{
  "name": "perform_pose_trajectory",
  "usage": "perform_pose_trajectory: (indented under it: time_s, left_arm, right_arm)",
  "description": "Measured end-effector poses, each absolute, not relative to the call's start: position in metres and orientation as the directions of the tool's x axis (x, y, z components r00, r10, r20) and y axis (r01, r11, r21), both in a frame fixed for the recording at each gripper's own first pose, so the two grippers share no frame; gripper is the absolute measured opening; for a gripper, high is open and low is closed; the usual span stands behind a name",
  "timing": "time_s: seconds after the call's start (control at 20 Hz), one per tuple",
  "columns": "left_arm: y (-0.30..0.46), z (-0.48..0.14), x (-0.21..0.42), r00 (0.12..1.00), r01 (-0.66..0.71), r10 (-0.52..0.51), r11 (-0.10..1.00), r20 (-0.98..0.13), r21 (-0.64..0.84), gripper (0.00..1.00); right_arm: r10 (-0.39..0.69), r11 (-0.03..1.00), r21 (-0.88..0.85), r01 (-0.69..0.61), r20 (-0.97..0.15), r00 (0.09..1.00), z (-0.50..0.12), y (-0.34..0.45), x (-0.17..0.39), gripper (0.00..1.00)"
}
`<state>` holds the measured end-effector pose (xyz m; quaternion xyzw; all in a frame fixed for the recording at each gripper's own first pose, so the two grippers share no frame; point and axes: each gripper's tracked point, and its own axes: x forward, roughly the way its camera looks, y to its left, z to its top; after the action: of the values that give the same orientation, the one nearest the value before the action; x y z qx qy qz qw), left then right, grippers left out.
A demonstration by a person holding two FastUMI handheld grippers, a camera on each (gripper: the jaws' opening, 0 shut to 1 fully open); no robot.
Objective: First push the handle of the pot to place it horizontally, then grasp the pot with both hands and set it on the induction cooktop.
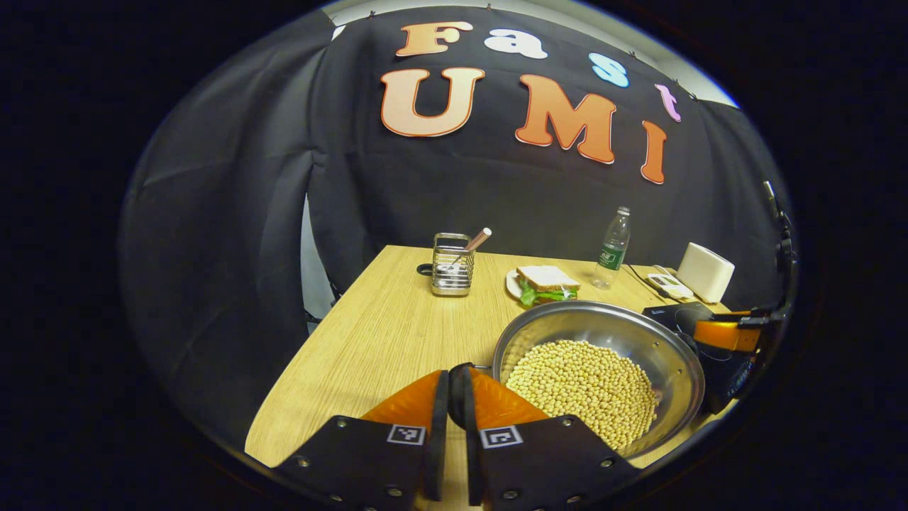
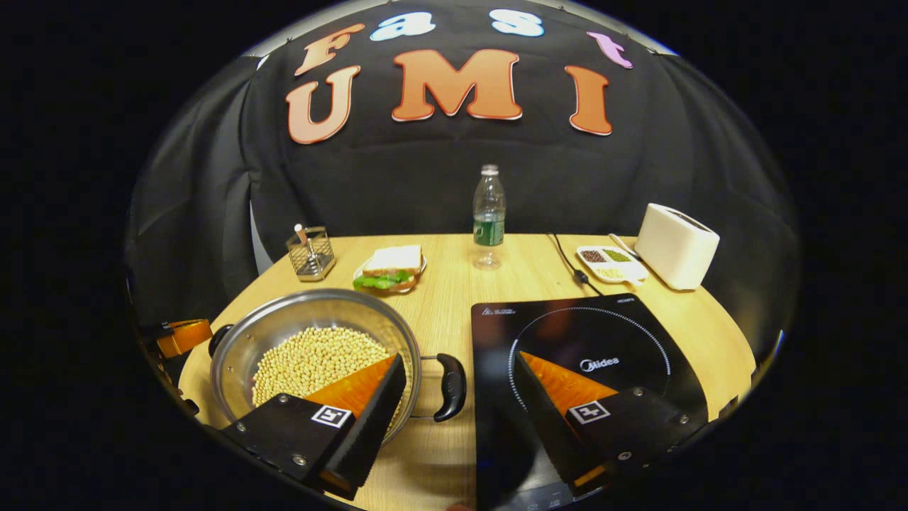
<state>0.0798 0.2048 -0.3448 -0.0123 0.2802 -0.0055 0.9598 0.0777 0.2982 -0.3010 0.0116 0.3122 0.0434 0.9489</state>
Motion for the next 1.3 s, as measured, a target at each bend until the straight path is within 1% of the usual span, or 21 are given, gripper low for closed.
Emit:
perform_pose_trajectory:
  time_s: [0.05, 0.15, 0.2, 0.25, 0.45, 0.55, 0.6, 0.65, 0.7, 0.75, 0.8, 0.85, 0.9, 0.95, 1.0, 1.1, 1.2, 1.3]
  left_arm:
    - [0.201, -0.346, 0.082, 0.841, 0.016, -0.034, 0.999, -0.54, -0.037, 0.2]
    - [0.195, -0.355, 0.083, 0.825, 0.047, -0.061, 0.998, -0.562, -0.039, 0.55]
    - [0.195, -0.359, 0.084, 0.816, 0.051, -0.064, 0.998, -0.575, -0.038, 0.69]
    - [0.197, -0.362, 0.086, 0.81, 0.047, -0.058, 0.998, -0.583, -0.034, 0.7]
    - [0.197, -0.382, 0.09, 0.774, 0.039, -0.059, 0.998, -0.63, -0.046, 0.7]
    - [0.194, -0.387, 0.091, 0.76, 0.037, -0.079, 0.996, -0.645, -0.078, 0.7]
    - [0.192, -0.387, 0.091, 0.756, 0.039, -0.096, 0.994, -0.648, -0.101, 0.7]
    - [0.191, -0.385, 0.093, 0.757, 0.035, -0.108, 0.992, -0.644, -0.124, 0.7]
    - [0.191, -0.383, 0.094, 0.758, 0.03, -0.117, 0.989, -0.642, -0.145, 0.7]
    - [0.19, -0.387, 0.093, 0.754, 0.026, -0.125, 0.987, -0.644, -0.161, 0.7]
    - [0.195, -0.386, 0.089, 0.743, 0.006, -0.106, 0.988, -0.661, -0.152, 0.7]
    - [0.194, -0.394, 0.088, 0.729, -0.005, -0.102, 0.988, -0.677, -0.154, 0.59]
    - [0.194, -0.393, 0.08, 0.718, -0.016, -0.097, 0.988, -0.689, -0.155, 0.52]
    - [0.194, -0.392, 0.08, 0.72, -0.024, -0.085, 0.989, -0.689, -0.147, 0.51]
    - [0.194, -0.391, 0.08, 0.723, -0.035, -0.075, 0.989, -0.687, -0.144, 0.47]
    - [0.194, -0.388, 0.079, 0.726, -0.067, -0.058, 0.986, -0.685, -0.154, 0.44]
    - [0.195, -0.385, 0.078, 0.731, -0.093, -0.034, 0.984, -0.682, -0.149, 0.42]
    - [0.196, -0.38, 0.076, 0.742, -0.102, -0.025, 0.984, -0.67, -0.149, 0.42]
  right_arm:
    - [0.097, 0.995, 0.048, -0.086, -0.607, 0.789, -0.308, 0.303, 0.078, 0.96]
    - [0.095, 0.995, 0.036, -0.093, -0.625, 0.775, -0.317, 0.309, 0.08, 0.95]
    - [0.095, 0.995, 0.037, -0.092, -0.634, 0.768, -0.32, 0.31, 0.079, 0.95]
    - [0.1, 0.995, 0.046, -0.092, -0.644, 0.758, -0.324, 0.313, 0.079, 0.94]
    - [0.104, 0.995, 0.066, -0.08, -0.676, 0.73, -0.336, 0.316, 0.084, 0.92]
    - [0.102, 0.995, 0.065, -0.078, -0.674, 0.731, -0.336, 0.319, 0.089, 0.86]
    - [0.098, 0.995, 0.069, -0.069, -0.686, 0.721, -0.339, 0.32, 0.087, 0.78]
    - [0.094, 0.996, 0.068, -0.065, -0.694, 0.714, -0.337, 0.32, 0.086, 0.75]
    - [0.089, 0.996, 0.069, -0.057, -0.694, 0.714, -0.336, 0.319, 0.089, 0.7]
    - [0.084, 0.996, 0.064, -0.054, -0.703, 0.707, -0.338, 0.318, 0.085, 0.71]
    - [0.08, 0.997, 0.06, -0.052, -0.701, 0.708, -0.338, 0.317, 0.087, 0.69]
    - [0.079, 0.997, 0.062, -0.05, -0.703, 0.706, -0.338, 0.318, 0.087, 0.67]
    - [0.077, 0.997, 0.057, -0.051, -0.695, 0.715, -0.339, 0.319, 0.089, 0.64]
    - [0.077, 0.997, 0.057, -0.053, -0.691, 0.719, -0.338, 0.319, 0.09, 0.62]
    - [0.083, 0.996, 0.072, -0.045, -0.692, 0.717, -0.336, 0.32, 0.09, 0.58]
    - [0.094, 0.995, 0.098, -0.036, -0.699, 0.709, -0.336, 0.323, 0.091, 0.52]
    - [0.097, 0.994, 0.098, -0.039, -0.698, 0.71, -0.334, 0.325, 0.091, 0.49]
    - [0.106, 0.993, 0.11, -0.04, -0.698, 0.708, -0.327, 0.327, 0.087, 0.49]
